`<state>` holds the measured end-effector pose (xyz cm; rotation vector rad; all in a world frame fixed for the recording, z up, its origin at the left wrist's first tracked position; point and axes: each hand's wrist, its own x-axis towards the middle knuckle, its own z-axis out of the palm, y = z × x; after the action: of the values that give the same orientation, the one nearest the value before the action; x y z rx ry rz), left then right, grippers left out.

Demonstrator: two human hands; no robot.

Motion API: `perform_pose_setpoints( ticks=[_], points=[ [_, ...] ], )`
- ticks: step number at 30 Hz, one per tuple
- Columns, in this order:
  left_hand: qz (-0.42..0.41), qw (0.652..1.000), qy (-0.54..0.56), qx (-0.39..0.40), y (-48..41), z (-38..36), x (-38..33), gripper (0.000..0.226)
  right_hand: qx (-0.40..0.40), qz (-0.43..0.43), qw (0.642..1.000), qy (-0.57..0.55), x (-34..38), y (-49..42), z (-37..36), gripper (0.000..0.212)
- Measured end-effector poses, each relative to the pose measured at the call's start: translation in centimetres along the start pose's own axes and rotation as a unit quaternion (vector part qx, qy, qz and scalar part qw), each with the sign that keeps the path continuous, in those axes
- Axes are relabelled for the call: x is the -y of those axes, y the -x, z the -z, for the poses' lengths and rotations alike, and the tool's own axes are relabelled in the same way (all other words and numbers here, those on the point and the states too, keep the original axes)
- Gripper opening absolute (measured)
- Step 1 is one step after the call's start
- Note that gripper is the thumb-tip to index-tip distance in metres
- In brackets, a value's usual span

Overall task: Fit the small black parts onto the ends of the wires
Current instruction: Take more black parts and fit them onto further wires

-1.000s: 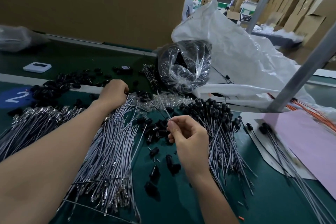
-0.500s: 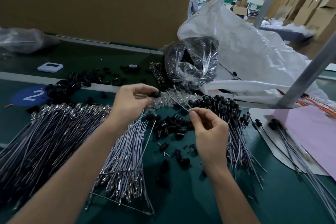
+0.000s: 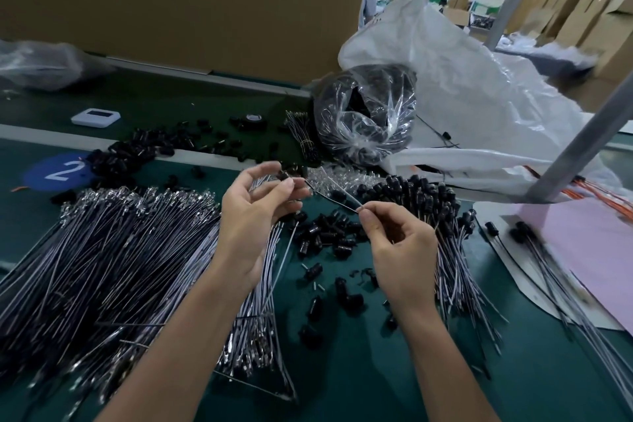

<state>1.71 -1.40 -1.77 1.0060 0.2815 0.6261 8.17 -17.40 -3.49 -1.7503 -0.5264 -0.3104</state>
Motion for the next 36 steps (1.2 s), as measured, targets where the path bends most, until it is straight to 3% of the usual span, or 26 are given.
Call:
perform_pose_setpoints(
  ticks=[18,25,36],
  points=[
    [0.022,0.999,0.0,0.041,0.1,0.0,0.8,0.015,0.004,0.0,1.0,0.007,0.3,0.2,-0.2,0.012],
    [0.02,0.998,-0.019,0.062,0.2,-0.3,1.3,0.015,-0.032,0.007,0.999,0.04,0.1,0.2,-0.3,0.006],
    [-0.018,0.997,-0.073,0.018,0.3,-0.5,2.3,0.017,0.008,0.058,0.995,0.087,0.4,1.1,-1.4,0.003]
  ],
)
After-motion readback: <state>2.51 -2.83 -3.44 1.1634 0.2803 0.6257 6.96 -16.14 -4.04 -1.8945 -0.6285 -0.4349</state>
